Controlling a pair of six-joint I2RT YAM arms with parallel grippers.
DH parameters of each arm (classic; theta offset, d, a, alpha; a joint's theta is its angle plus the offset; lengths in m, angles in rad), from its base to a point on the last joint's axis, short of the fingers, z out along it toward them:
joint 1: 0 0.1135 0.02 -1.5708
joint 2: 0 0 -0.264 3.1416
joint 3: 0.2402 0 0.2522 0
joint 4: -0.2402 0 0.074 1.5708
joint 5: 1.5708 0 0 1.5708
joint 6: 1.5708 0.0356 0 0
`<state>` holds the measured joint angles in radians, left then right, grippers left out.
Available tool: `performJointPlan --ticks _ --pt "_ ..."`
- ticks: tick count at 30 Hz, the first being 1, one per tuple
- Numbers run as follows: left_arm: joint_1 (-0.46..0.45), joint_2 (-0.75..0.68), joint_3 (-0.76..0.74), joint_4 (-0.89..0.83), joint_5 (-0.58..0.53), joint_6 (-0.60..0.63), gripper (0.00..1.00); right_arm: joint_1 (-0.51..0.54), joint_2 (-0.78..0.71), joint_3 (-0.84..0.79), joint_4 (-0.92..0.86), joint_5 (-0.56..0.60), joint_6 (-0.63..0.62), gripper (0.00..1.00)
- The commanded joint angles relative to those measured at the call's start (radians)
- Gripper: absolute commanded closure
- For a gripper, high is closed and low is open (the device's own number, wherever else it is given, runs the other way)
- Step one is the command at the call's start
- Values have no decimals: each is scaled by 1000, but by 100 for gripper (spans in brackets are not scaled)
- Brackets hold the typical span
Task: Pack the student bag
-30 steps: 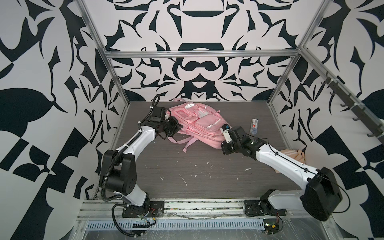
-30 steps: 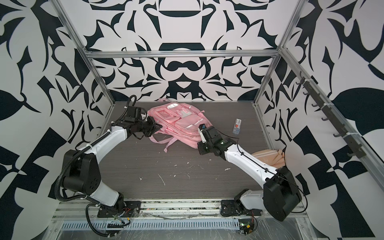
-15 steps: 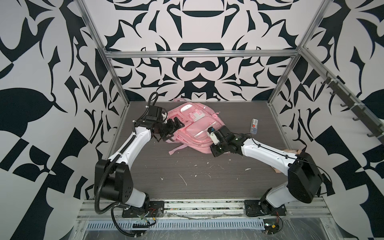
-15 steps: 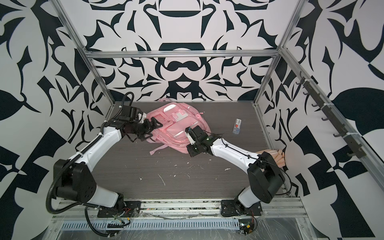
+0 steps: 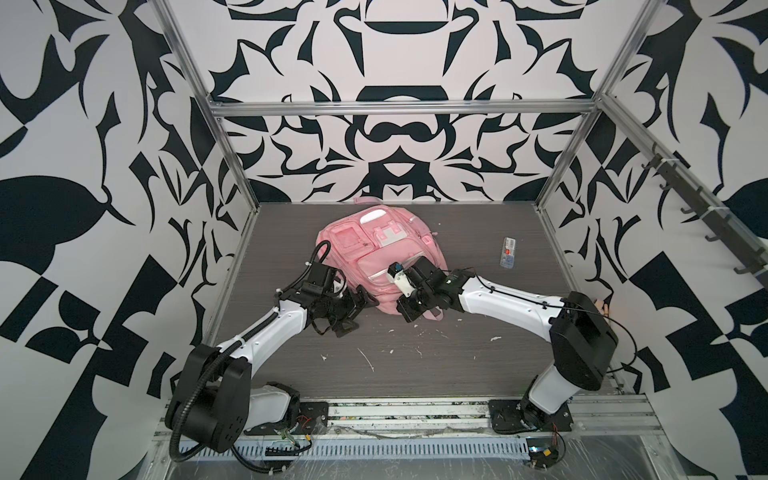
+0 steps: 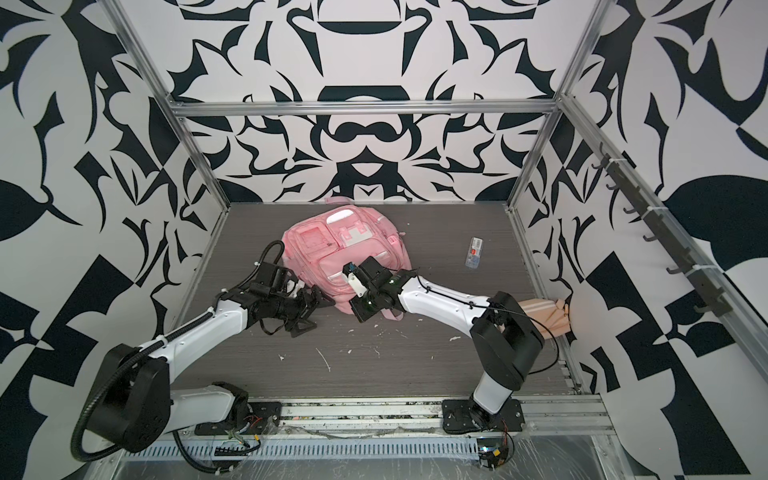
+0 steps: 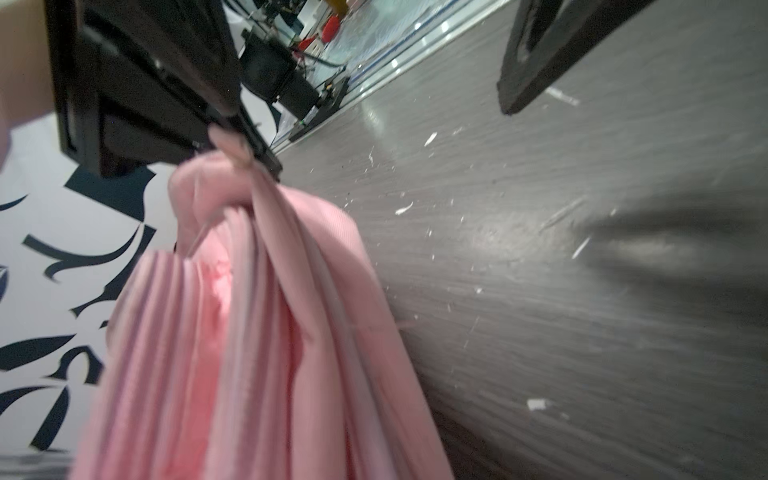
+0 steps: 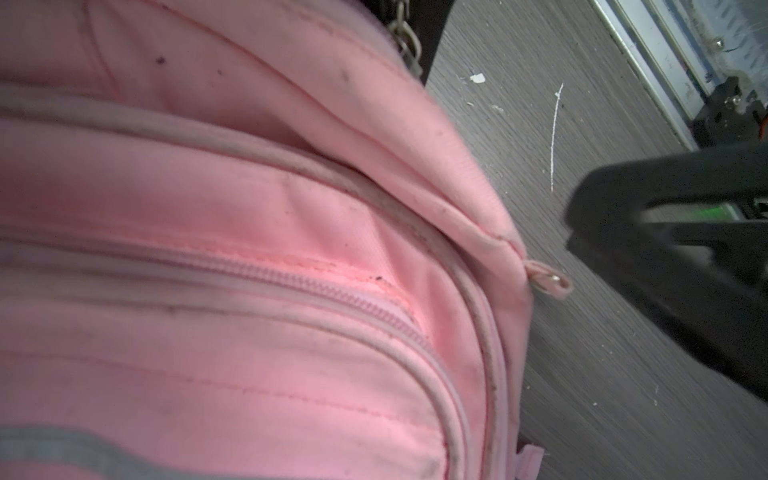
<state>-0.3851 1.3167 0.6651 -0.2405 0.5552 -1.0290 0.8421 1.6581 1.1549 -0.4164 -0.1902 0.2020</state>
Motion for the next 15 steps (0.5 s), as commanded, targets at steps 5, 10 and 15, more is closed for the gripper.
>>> performJointPlan --ticks 5,10,15 --pt "-31 158 28 408 26 -153 1 46 -26 32 45 -51 -3 100" --pt "-47 222 55 441 26 -164 61 57 -32 10 61 -42 19 100" --pt "-42 210 52 408 5 -158 88 55 -47 -4 54 8 33 100"
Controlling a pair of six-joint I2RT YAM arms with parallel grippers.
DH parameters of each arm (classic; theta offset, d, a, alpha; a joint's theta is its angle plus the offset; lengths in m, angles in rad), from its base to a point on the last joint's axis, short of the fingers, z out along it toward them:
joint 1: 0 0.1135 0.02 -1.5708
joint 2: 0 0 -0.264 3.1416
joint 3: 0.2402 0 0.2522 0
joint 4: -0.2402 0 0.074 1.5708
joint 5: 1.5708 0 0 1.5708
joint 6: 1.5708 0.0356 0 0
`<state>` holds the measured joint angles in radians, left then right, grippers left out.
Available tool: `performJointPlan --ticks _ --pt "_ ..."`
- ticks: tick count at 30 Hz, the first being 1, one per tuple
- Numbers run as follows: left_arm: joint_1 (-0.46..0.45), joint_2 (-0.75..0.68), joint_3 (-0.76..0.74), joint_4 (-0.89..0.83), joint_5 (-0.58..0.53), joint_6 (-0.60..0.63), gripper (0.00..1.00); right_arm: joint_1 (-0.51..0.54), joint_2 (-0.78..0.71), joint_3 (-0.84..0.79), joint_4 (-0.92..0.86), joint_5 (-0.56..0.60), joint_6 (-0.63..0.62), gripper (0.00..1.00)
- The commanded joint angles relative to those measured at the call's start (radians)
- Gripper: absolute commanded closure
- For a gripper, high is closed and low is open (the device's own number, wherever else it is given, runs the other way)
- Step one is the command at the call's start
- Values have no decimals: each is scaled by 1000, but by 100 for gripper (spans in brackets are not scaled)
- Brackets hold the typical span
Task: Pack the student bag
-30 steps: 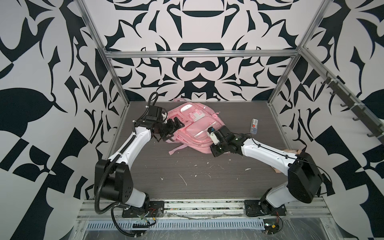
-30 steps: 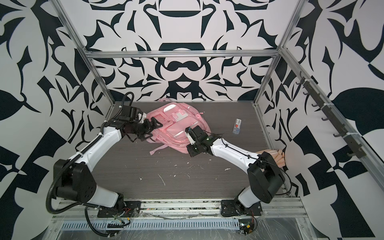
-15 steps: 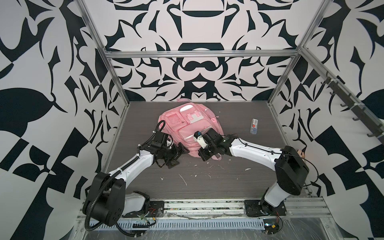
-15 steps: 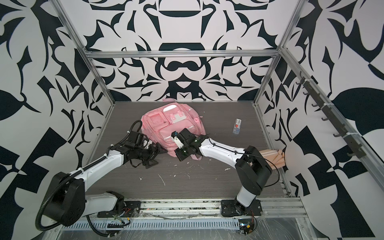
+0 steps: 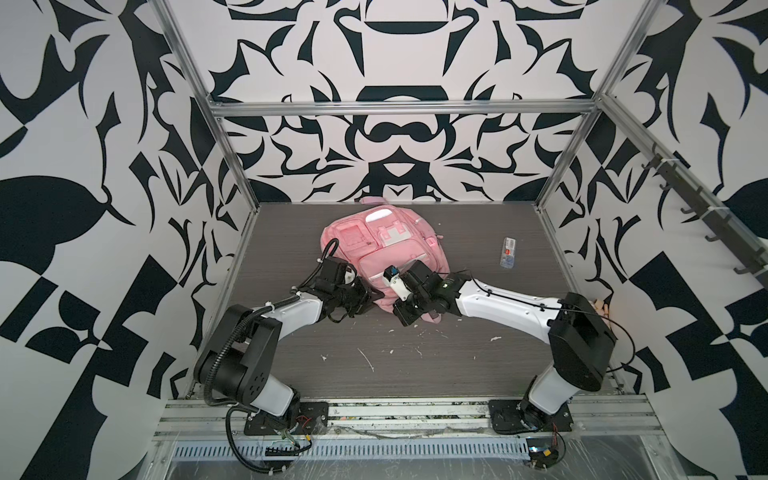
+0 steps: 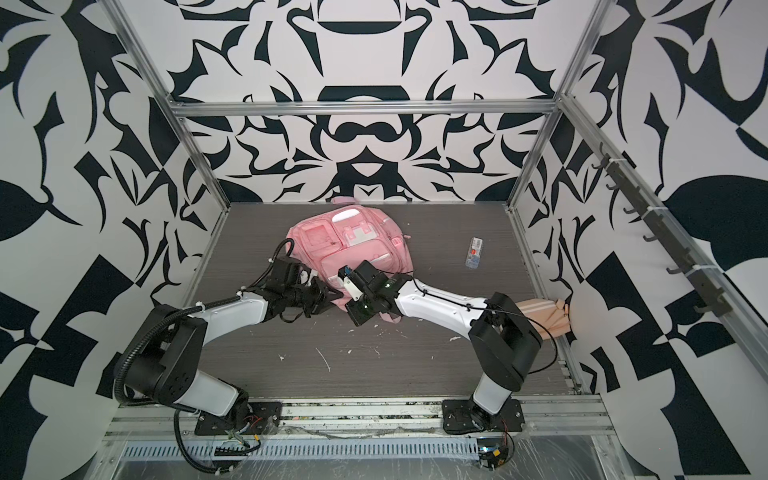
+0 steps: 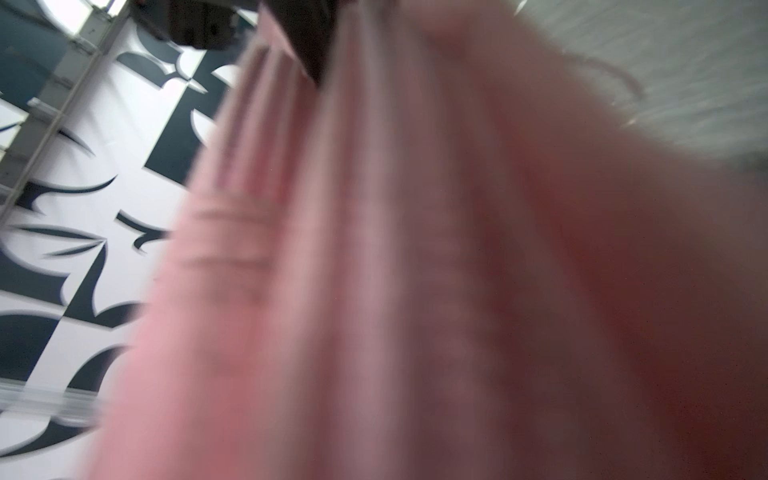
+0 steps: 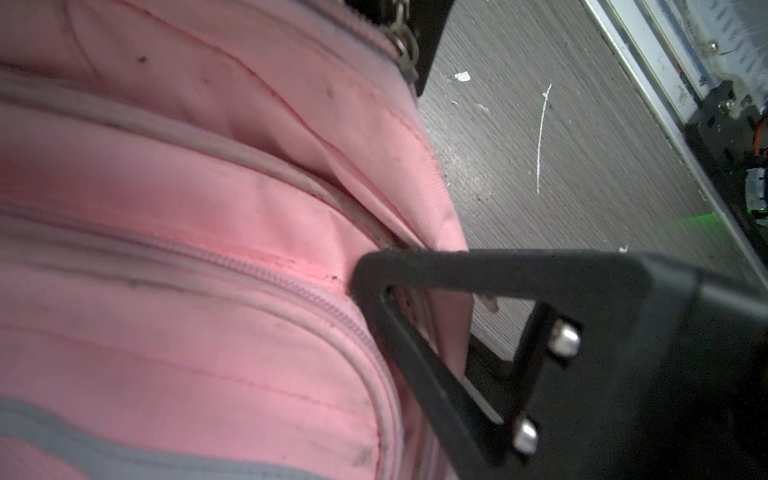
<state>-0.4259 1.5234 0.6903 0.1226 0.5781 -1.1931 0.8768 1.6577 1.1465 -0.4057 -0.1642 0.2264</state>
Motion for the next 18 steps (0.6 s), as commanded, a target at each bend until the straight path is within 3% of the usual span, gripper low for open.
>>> performJointPlan --ticks 1,7,18 --pt "5 1 28 35 -20 12 97 18 -44 7 20 7 7 100" --pt "76 7 62 -105 -28 76 100 1 -86 -20 -148 173 -54 100" --pt "119 9 140 -288 -124 225 100 -112 -172 -72 -393 287 -149 100"
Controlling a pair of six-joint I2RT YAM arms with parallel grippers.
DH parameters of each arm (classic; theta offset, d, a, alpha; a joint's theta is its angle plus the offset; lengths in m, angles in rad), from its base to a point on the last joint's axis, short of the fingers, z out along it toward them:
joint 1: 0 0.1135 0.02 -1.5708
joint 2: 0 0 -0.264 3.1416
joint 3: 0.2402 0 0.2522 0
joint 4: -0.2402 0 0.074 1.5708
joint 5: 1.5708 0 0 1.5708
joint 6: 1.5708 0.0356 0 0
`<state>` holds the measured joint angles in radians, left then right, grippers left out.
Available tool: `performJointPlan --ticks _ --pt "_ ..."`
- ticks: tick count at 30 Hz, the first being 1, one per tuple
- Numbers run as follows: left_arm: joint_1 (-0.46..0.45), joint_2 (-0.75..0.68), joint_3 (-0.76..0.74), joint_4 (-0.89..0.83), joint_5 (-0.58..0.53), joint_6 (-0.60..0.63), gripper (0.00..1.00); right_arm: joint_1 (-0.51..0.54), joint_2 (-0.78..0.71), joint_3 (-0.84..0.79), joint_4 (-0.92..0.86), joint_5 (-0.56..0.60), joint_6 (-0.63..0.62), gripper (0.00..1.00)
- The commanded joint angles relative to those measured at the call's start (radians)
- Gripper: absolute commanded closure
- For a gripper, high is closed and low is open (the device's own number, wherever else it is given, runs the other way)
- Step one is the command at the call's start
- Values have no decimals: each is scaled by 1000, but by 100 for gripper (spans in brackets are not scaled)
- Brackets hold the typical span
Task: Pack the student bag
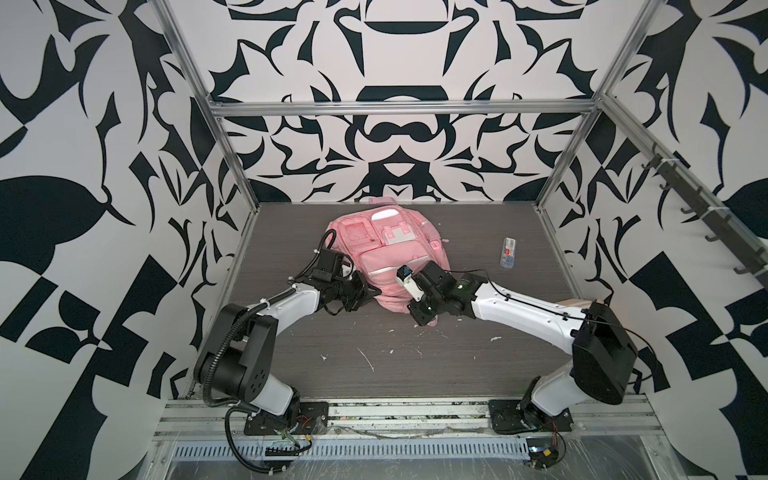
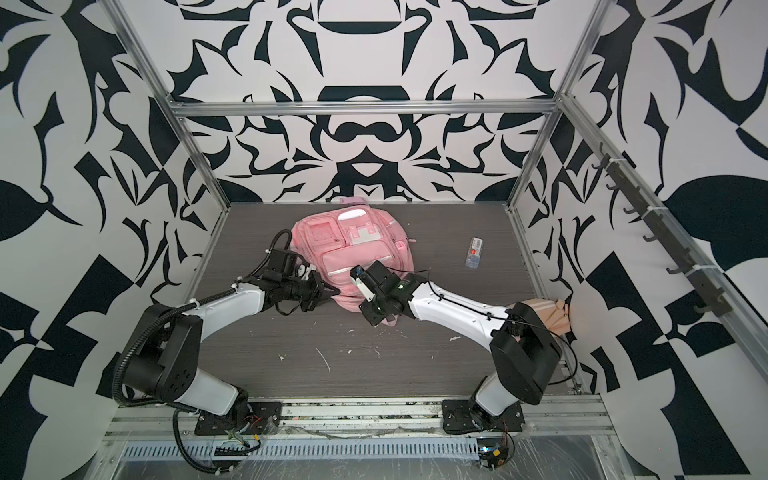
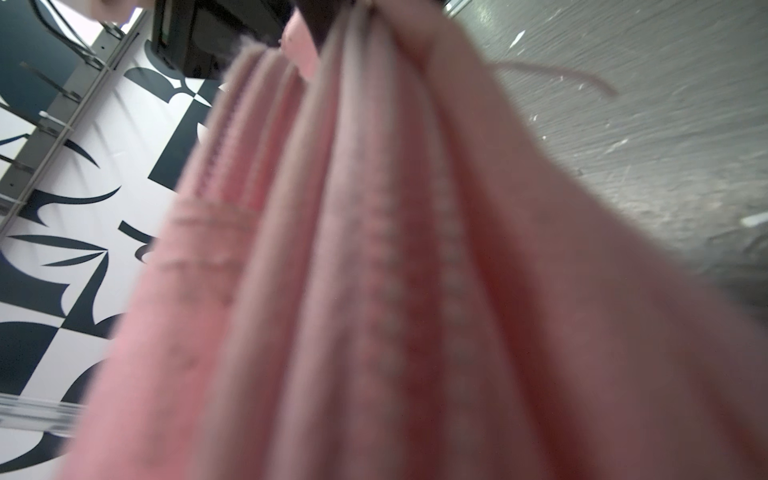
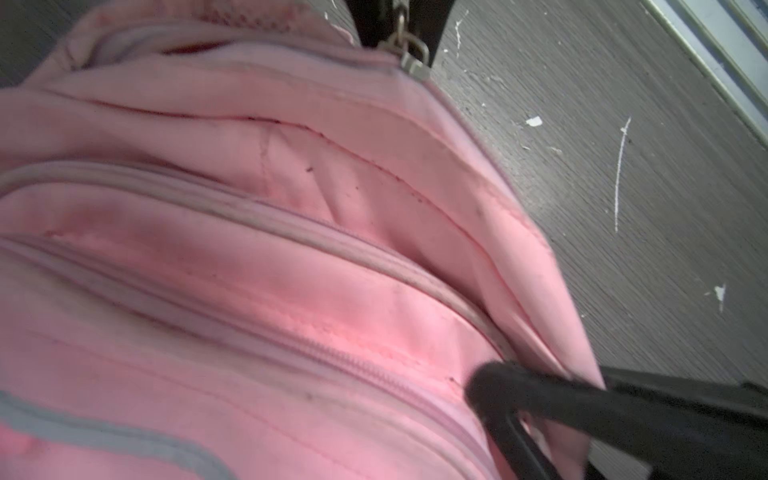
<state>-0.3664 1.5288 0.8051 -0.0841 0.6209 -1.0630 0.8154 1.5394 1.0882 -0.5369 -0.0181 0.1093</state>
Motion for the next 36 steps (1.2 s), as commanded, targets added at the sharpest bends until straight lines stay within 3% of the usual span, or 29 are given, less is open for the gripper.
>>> performJointPlan --ticks 1,9,17,20,21,24,25,32,36 --pt "60 -4 37 -117 -187 122 100 -64 -48 -12 -273 152 -39 100" --pt "81 -79 70 -297 -307 294 100 -176 13 51 -362 240 -88 100" --pt "162 -127 -22 -312 -303 365 100 -270 94 85 -363 253 -82 100" --pt "174 -111 -5 -320 -293 413 100 -242 124 123 -350 229 -77 100" --pt "174 -97 17 -319 -261 421 96 -204 126 134 -334 221 -78 100" --pt "147 -62 131 -381 -235 463 16 -86 121 150 -259 135 -83 100" --pt "138 -63 167 -415 -242 474 0 -56 116 153 -228 112 -77 100" --pt "135 -166 202 -640 -196 416 1 3 126 173 -81 -49 13 100" --pt "104 -350 15 -508 -105 173 1 37 155 209 -31 -135 26 100"
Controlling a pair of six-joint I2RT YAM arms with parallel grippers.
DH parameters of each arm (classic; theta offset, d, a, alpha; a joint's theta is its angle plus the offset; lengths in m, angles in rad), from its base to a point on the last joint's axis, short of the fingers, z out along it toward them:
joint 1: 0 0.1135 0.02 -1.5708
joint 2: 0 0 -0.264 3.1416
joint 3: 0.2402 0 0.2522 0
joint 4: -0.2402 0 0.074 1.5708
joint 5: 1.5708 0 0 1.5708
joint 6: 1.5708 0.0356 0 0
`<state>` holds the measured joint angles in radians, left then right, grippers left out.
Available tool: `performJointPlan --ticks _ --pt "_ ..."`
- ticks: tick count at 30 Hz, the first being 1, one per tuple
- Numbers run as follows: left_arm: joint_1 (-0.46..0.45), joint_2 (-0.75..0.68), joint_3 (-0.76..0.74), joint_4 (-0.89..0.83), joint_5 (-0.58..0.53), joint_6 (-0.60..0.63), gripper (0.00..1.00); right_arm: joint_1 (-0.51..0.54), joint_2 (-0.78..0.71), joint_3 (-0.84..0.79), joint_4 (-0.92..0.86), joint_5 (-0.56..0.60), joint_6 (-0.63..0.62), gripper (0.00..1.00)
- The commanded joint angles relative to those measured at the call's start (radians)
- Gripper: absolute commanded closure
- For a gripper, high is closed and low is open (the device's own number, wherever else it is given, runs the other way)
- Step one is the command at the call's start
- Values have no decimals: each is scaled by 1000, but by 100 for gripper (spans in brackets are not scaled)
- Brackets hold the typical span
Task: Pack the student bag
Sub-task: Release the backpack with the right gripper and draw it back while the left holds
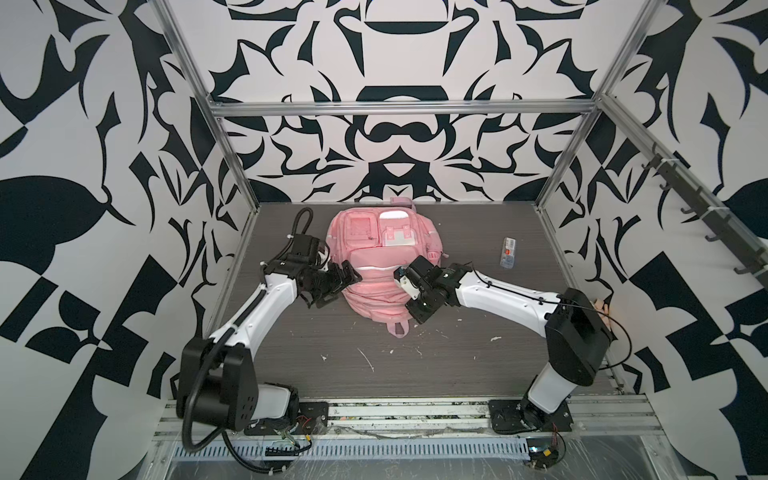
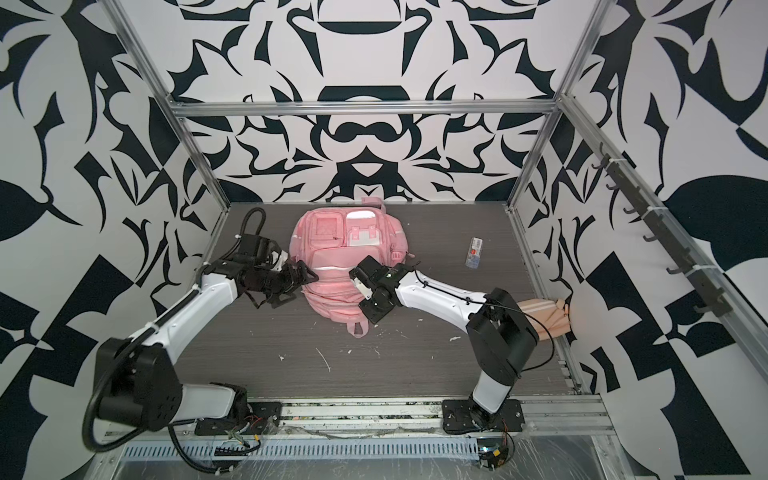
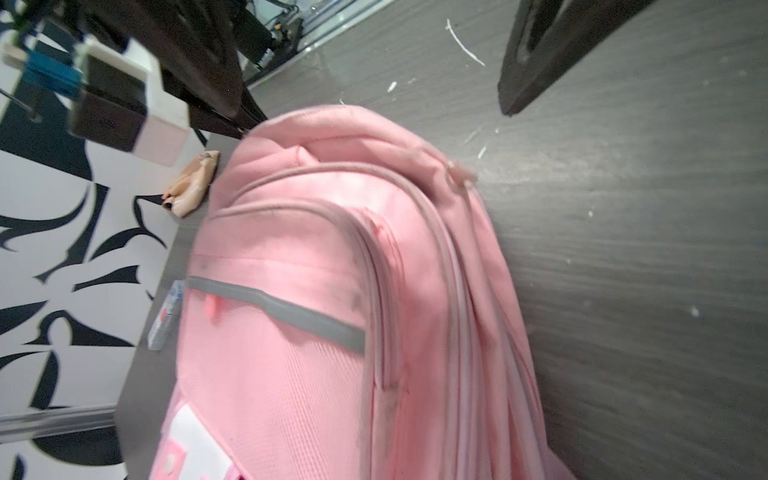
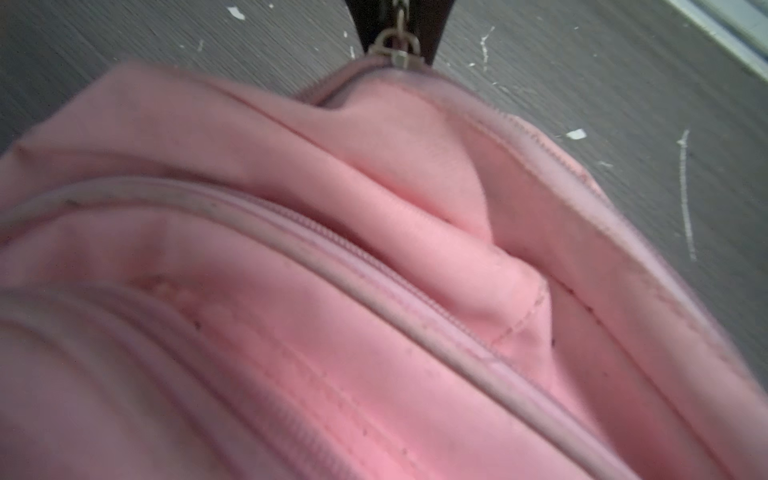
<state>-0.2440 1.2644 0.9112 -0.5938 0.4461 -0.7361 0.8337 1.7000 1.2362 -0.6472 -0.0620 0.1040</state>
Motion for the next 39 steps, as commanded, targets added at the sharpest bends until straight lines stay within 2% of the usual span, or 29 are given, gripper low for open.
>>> performJointPlan --ticks 1,5,7,13,14,18,21,22,26,30,35,39 --pt "-28 -123 -148 66 87 -228 4 27 0 63 97 -114 36 100" --pt "-56 -163 -276 262 89 -390 6 52 18 66 132 -165 48 100" --pt "-69 -122 -295 357 87 -436 6 63 25 62 143 -184 51 100" --pt "-143 75 -252 526 75 -470 7 96 32 43 163 -190 65 100" --pt "-155 98 -250 542 74 -473 12 98 32 41 170 -188 71 100" --pt "-172 152 -245 564 74 -469 63 102 35 41 158 -154 91 100" --pt "-172 164 -246 571 74 -467 95 100 20 19 158 -120 118 100" --pt "-170 169 -243 563 72 -460 100 101 13 13 149 -103 123 100" --pt "-160 175 -227 530 60 -430 100 98 -5 -11 81 -15 155 100" --pt "-121 150 -220 484 34 -390 100 67 -63 -87 40 26 217 100" --pt "-84 117 -214 430 1 -339 100 -35 -169 -188 5 41 276 100" --pt "-78 109 -211 387 -22 -296 100 -127 -207 -206 -17 28 253 100"
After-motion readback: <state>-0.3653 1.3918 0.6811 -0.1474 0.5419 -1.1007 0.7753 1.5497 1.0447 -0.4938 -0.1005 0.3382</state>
